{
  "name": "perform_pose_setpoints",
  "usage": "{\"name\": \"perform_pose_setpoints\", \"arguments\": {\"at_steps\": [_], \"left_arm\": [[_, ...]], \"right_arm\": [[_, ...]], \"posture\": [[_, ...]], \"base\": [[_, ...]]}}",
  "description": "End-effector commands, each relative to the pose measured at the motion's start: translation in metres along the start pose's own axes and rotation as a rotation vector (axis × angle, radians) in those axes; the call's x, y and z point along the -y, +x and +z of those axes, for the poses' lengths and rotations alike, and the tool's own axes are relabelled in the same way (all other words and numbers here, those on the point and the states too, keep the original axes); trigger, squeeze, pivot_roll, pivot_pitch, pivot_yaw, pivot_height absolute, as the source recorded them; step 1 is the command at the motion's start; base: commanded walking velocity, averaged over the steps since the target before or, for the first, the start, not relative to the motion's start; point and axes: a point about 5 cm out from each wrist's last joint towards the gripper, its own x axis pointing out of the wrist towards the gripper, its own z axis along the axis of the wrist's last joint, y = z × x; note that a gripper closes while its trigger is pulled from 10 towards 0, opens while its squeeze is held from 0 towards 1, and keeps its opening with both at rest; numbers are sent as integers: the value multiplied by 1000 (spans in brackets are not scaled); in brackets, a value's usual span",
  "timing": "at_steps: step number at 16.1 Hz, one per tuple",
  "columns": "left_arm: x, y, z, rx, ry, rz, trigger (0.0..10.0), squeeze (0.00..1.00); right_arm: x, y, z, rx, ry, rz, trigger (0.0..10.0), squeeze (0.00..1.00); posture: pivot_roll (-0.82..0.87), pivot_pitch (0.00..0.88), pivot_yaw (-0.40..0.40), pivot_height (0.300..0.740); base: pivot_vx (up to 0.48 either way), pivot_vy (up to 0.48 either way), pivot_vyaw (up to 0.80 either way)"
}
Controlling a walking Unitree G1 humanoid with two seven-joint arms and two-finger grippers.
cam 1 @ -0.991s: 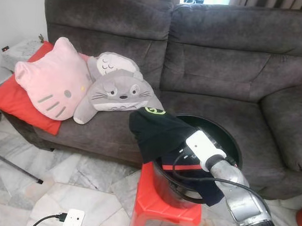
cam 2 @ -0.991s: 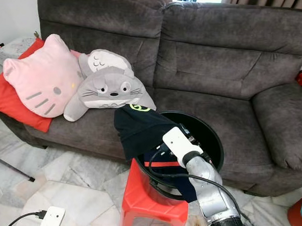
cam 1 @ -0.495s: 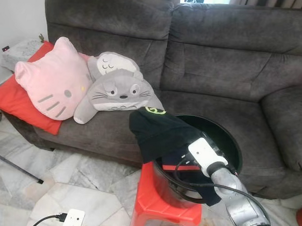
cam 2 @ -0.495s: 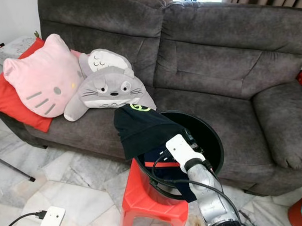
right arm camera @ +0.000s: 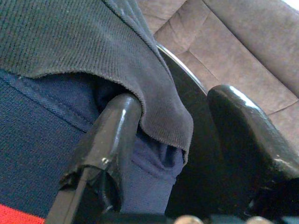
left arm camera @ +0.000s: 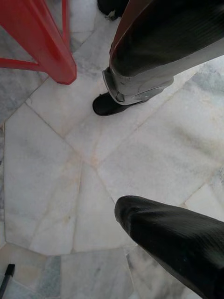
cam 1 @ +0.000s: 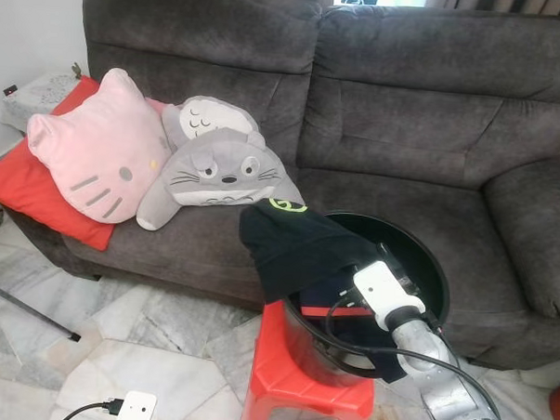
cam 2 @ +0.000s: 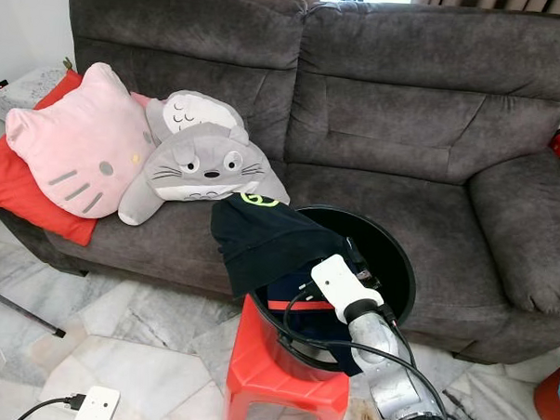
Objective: Hang hanger
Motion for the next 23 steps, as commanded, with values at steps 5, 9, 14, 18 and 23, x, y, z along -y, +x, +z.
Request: {"name": "perform_pose_setpoints", "arguments": {"at_steps": [5,9,14,18,23], "left_arm": [[0,-1,-6,-23,17,2,10000,0],[-1,-1,-5,-19,20,4,10000,0],[-1,-1,-4,-18,20,6,10000,0],[-1,-1,-6,-22,21,6,10000,0],[-1,-1,-5,-24,23,7,10000,0]], "right_arm": [[1,2,-8,-6,-17,-6,10000,0],[6,14,-3,17,-39,-10,10000,0],[11,27,9,62,-75,-8,10000,0],[5,31,5,30,-95,8,10000,0],[17,35,0,-12,-97,-46,10000,0]], "posture": [[-133,0,21,740],[-132,0,23,740],[-129,0,23,740],[-127,0,23,740],[-125,0,25,740]], "base": [[0,0,0],[0,0,0],[0,0,0],[0,0,0],[0,0,0]]}}
